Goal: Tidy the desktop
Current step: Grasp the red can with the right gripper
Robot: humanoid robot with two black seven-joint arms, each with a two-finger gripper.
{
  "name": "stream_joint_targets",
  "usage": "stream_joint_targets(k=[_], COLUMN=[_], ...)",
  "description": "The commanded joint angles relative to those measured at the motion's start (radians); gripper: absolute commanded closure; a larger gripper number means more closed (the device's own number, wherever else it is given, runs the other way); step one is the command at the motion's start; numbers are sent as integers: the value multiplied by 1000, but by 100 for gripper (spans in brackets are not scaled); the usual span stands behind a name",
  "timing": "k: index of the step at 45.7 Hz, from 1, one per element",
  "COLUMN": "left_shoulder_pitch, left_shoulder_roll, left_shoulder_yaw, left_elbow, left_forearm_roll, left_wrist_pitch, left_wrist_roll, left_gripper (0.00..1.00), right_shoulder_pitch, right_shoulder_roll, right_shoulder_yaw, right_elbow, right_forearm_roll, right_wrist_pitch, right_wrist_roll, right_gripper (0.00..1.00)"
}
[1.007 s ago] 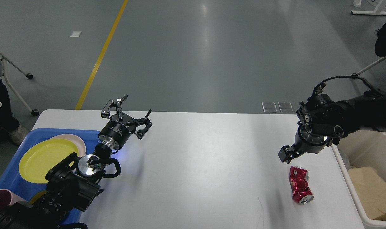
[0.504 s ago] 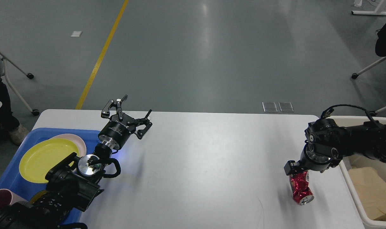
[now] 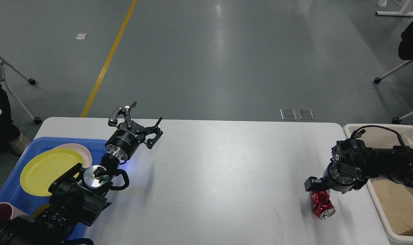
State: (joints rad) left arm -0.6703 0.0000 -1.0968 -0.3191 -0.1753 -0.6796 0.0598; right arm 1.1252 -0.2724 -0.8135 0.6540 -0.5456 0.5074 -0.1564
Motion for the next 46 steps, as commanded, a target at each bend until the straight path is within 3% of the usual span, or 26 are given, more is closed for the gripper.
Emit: stream_joint_targets(k=[1, 19, 22, 31, 37, 41, 46], left_shoulder_pitch=[0, 0, 0, 0, 0, 0, 0], left_shoulder_roll=[0, 0, 0, 0, 0, 0, 0], left_shoulder_yaw=[0, 0, 0, 0, 0, 0, 0], left_elbow=[0, 0, 0, 0, 0, 0, 0], left_forearm_roll=[-1, -1, 0, 0, -1, 0, -1], left_wrist_pitch=[0, 0, 0, 0, 0, 0, 0], left_wrist_roll=[0, 0, 0, 0, 0, 0, 0], left_gripper=[3, 3, 3, 3, 3, 3, 3], right_shoulder_pitch=[-1, -53, -53, -55, -62, -62, -61], right_shoulder_roll=[-1, 9, 9, 7, 7, 7, 4], right_shoulder_yaw=[2, 10, 10, 7, 7, 8, 8], right_elbow=[-2, -51, -50, -44, -40, -37, -36], right_forearm_roll=[35, 118, 119, 124, 125, 125, 127], right_wrist_pitch=[-43, -95, -95, -76, -73, -72, -44], right_wrist_roll=[0, 0, 0, -3, -5, -5, -5], right_gripper=[0, 4, 16, 66, 88, 100, 100])
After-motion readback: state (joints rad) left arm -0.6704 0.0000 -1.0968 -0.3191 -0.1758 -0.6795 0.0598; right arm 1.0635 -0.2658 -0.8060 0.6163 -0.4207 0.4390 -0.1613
